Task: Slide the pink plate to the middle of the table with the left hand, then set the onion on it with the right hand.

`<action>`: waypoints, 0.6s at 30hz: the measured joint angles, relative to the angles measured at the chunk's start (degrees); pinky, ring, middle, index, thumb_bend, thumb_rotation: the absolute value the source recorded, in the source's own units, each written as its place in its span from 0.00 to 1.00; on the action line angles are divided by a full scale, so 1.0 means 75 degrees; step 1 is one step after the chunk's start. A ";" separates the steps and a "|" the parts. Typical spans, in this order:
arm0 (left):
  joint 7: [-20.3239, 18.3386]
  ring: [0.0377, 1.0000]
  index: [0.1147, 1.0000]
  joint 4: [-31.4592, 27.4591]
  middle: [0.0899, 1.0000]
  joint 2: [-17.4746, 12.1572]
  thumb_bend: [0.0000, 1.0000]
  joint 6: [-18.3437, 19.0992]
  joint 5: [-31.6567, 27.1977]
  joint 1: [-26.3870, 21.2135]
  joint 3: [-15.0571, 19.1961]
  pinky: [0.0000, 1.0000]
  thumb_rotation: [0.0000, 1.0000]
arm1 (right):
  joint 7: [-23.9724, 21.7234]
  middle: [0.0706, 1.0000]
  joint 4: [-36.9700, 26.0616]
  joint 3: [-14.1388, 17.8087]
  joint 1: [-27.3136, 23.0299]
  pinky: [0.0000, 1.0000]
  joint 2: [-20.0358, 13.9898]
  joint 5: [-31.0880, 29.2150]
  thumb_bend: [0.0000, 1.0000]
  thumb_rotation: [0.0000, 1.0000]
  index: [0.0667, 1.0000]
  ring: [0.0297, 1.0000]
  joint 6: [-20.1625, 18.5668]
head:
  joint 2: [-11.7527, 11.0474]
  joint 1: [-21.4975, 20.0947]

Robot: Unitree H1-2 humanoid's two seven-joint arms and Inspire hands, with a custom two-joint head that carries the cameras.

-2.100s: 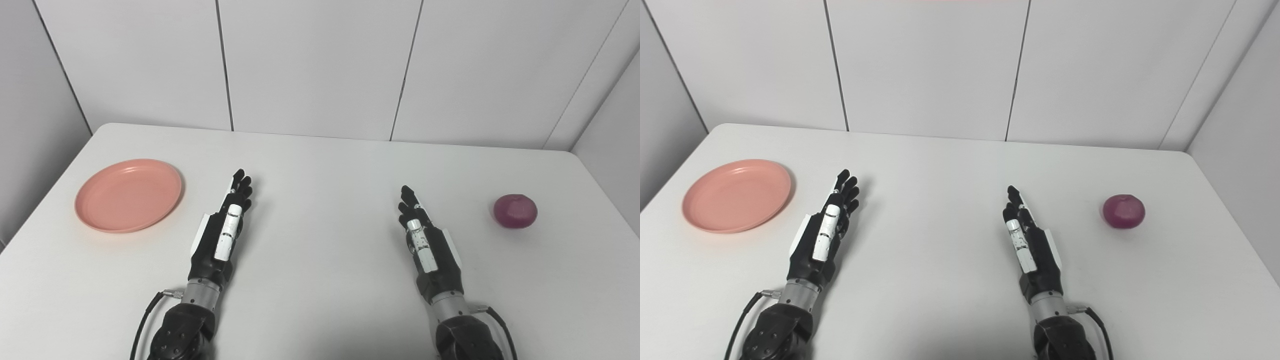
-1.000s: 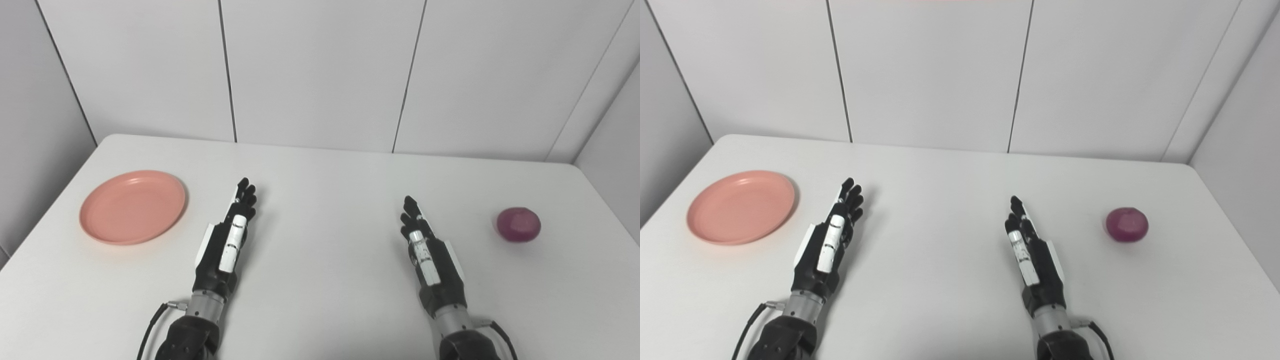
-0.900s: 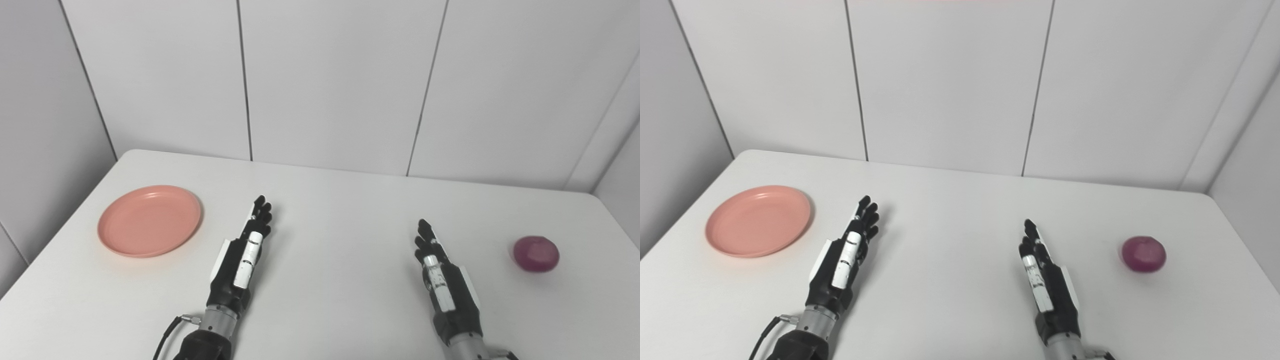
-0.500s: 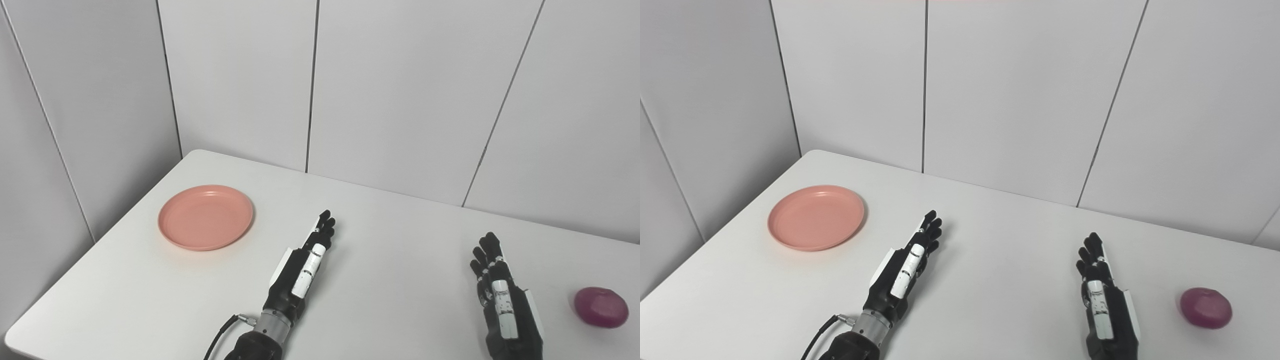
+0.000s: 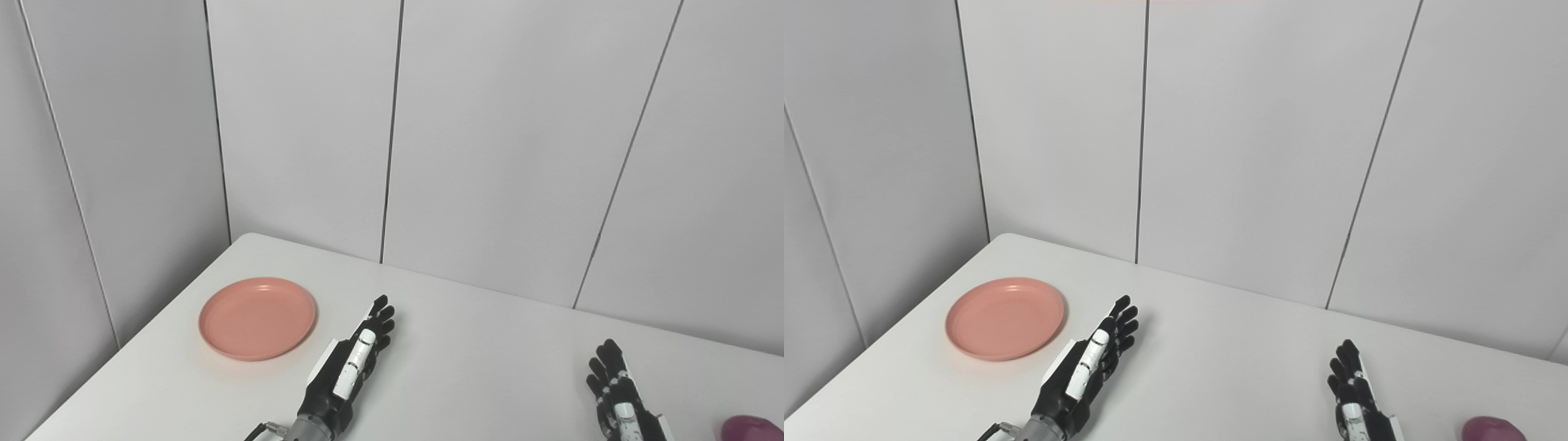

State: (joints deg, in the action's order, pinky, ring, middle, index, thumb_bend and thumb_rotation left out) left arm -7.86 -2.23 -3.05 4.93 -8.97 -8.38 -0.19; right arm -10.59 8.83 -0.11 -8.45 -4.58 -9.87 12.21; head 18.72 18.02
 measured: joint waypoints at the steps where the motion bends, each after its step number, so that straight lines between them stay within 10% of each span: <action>1: -0.0007 0.94 0.93 0.0002 0.95 -0.0045 0.56 0.0066 -0.0066 -0.0097 0.0065 0.96 1.00 | -0.0001 1.00 0.0001 0.0001 0.0000 1.00 -0.0002 -0.0012 0.47 0.83 1.00 1.00 0.0000 | 0.0000 0.0012; 18: 0.0312 0.89 0.85 0.0561 0.88 -0.0719 0.58 0.0062 -0.0033 -0.1460 0.0960 0.90 1.00 | 0.0000 1.00 0.0075 0.0003 -0.0046 1.00 -0.0089 -0.0048 0.49 0.82 1.00 1.00 0.0011 | -0.0129 0.0305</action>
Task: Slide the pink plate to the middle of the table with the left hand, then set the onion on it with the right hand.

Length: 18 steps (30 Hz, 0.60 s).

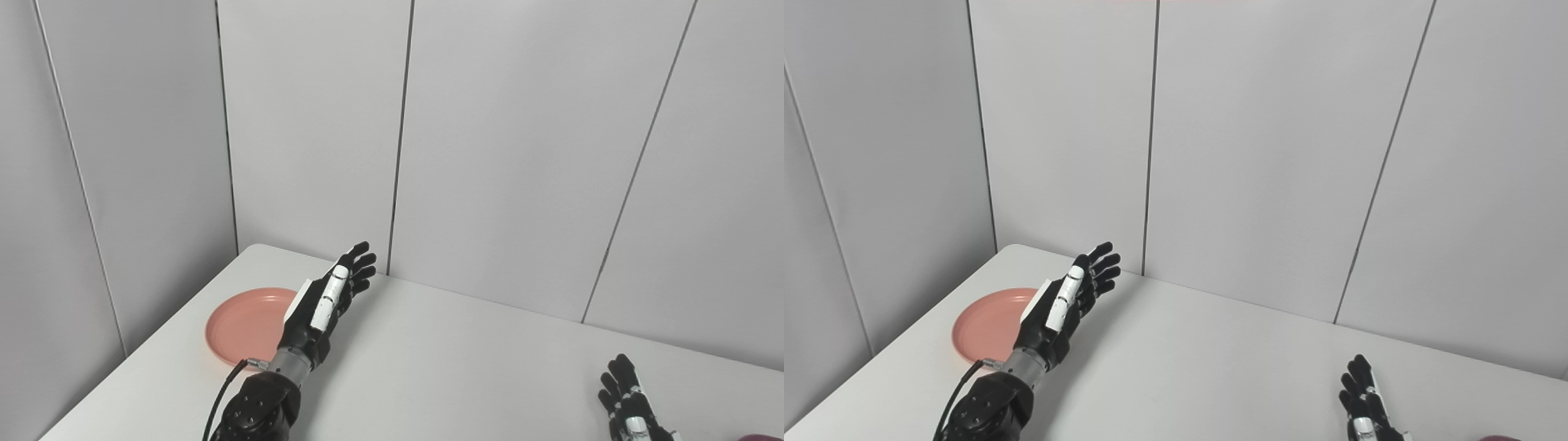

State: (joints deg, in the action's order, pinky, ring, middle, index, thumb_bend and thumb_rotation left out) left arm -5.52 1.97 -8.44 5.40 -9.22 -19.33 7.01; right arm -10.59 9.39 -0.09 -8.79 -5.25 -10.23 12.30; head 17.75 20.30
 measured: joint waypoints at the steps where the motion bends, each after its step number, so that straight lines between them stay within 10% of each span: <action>1: 0.0005 0.89 0.85 0.0116 0.88 -0.0074 0.58 -0.0030 0.0013 -0.0060 0.0030 0.91 1.00 | -0.0004 1.00 -0.0001 0.0000 0.0001 1.00 0.0000 -0.0017 0.48 0.82 1.00 1.00 0.0000 | 0.0000 0.0000; 18: -0.0023 0.85 0.82 0.2041 0.84 -0.1423 0.56 -0.0359 -0.0241 -0.1235 0.1064 0.84 1.00 | -0.0164 1.00 -0.0001 0.0020 0.0025 1.00 -0.0096 -0.0100 0.50 0.84 1.00 1.00 0.0119 | 0.0199 0.0234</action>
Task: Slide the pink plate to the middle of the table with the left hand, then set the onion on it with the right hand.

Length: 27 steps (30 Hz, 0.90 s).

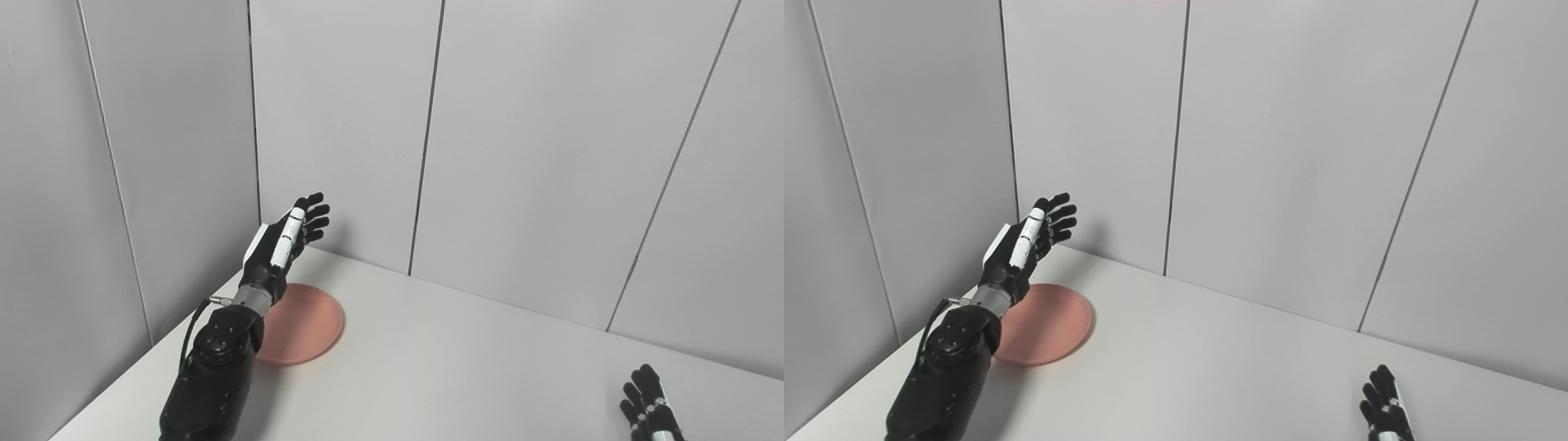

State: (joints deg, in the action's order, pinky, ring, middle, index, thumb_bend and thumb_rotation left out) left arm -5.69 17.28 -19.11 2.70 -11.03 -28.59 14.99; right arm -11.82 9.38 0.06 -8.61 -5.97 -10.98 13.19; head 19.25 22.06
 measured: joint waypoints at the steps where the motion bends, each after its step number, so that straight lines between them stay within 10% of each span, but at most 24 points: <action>1: -0.0041 0.84 0.82 0.0263 0.84 -0.0072 0.55 -0.0055 -0.0084 -0.0090 0.0068 0.83 1.00 | -0.0011 1.00 0.0003 0.0023 0.0001 1.00 -0.0014 -0.0006 0.52 0.84 1.00 1.00 0.0017 | 0.0023 0.0047; 27: -0.0617 0.87 0.81 0.4055 0.84 -0.1281 0.55 -0.1542 -0.0658 -0.0909 0.0586 0.88 1.00 | -0.0269 0.96 0.0060 0.0233 -0.0009 0.97 -0.0103 -0.0408 0.62 0.82 0.96 0.96 0.0069 | 0.0094 0.0282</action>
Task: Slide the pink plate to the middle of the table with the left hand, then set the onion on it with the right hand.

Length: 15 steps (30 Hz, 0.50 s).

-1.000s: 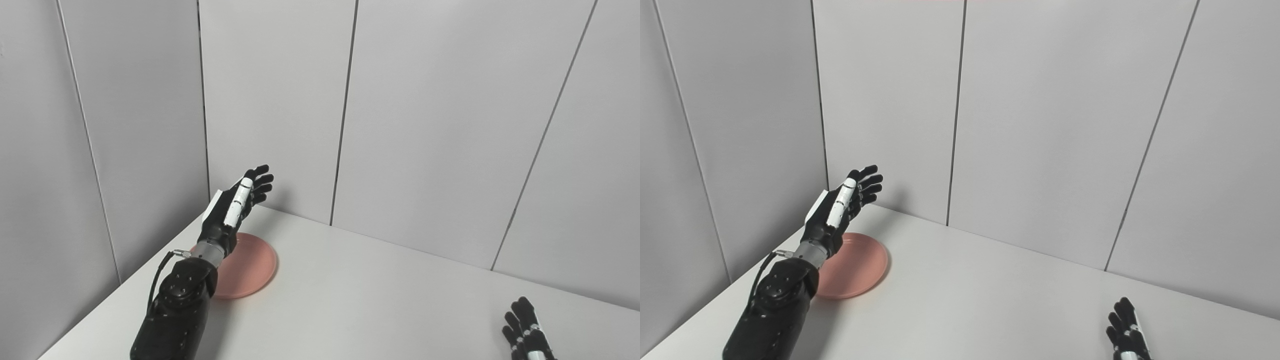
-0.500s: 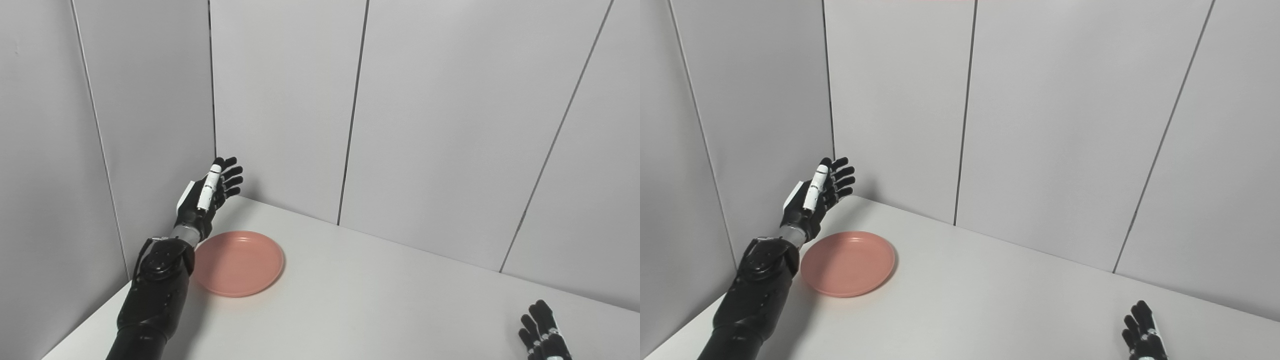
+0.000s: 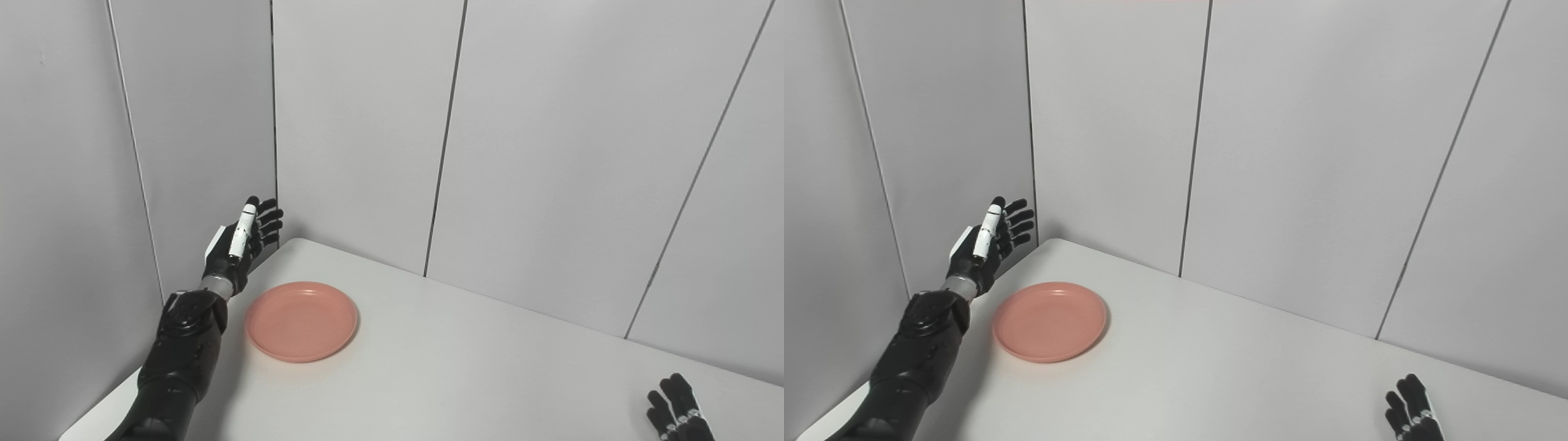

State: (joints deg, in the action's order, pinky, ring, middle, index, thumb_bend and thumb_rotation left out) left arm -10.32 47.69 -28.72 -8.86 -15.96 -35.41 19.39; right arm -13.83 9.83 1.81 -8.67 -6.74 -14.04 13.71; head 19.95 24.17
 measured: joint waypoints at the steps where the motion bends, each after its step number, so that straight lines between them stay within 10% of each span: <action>1: -0.0002 0.87 0.81 0.0155 0.84 -0.0045 0.55 -0.0015 0.0015 -0.0036 -0.0011 0.88 1.00 | 0.0001 0.96 -0.0010 0.0005 0.0009 0.97 -0.0001 -0.0014 0.62 0.82 0.96 0.96 0.0000 | 0.0000 0.0000; 15: -0.0142 0.85 0.82 0.1261 0.83 -0.0239 0.52 -0.0406 0.0008 -0.0103 -0.0009 0.87 1.00 | -0.0002 0.93 -0.0090 0.0036 0.0071 0.92 -0.0017 -0.0076 0.67 0.78 0.94 0.93 -0.0003 | 0.0082 0.0094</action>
State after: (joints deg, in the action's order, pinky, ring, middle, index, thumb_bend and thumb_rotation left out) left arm -11.39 57.15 -30.52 -11.91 -15.90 -36.18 19.32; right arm -13.85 9.15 2.08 -8.14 -6.87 -14.61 13.69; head 20.57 24.87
